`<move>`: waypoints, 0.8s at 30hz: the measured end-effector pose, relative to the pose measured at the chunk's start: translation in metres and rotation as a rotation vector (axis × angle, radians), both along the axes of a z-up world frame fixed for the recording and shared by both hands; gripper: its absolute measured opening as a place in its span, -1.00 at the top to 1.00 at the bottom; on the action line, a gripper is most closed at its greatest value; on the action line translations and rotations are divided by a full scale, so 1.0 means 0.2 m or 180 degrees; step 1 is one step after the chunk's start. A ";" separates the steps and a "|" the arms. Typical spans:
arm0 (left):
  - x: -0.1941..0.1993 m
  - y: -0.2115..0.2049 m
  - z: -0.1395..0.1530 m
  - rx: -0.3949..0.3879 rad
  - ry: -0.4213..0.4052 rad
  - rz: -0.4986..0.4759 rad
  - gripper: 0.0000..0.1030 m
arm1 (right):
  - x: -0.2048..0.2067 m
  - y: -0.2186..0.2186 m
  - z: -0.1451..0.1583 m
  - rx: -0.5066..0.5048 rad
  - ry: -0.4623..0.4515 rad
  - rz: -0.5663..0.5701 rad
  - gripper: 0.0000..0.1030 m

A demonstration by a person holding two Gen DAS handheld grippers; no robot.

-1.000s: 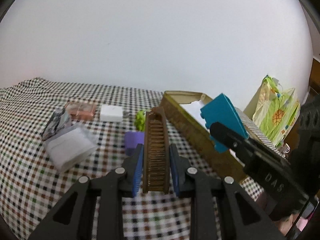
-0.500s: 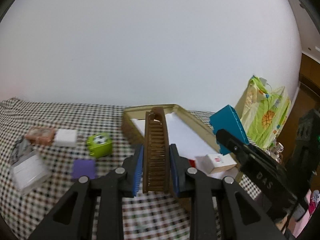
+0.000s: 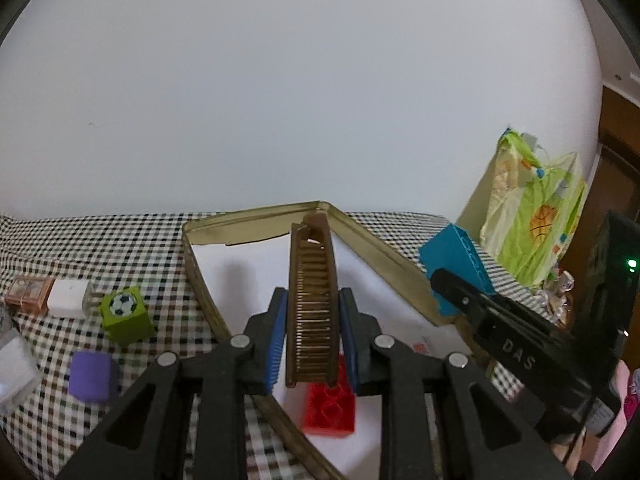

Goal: Organize rigid objects
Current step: 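Carry the teal brick and brown comb over the tin and release them inside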

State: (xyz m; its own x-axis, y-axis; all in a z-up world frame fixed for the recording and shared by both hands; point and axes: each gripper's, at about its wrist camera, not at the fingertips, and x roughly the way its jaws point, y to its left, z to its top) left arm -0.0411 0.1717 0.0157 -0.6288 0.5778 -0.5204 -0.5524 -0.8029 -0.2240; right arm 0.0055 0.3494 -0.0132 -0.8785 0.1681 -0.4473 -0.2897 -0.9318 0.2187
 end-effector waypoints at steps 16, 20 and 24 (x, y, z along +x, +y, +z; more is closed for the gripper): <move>-0.11 0.04 -0.13 -0.0262 -0.0123 0.0130 0.55 | -0.11 -0.05 -0.09 -0.0056 -0.0364 0.0120 0.33; -0.11 0.07 -0.14 -0.0312 -0.0106 0.0138 0.55 | -0.10 -0.08 -0.08 -0.0051 -0.0383 0.0094 0.33; -0.11 0.10 -0.16 -0.0384 -0.0097 0.0152 0.55 | -0.15 -0.06 -0.10 0.0012 -0.0435 0.0129 0.33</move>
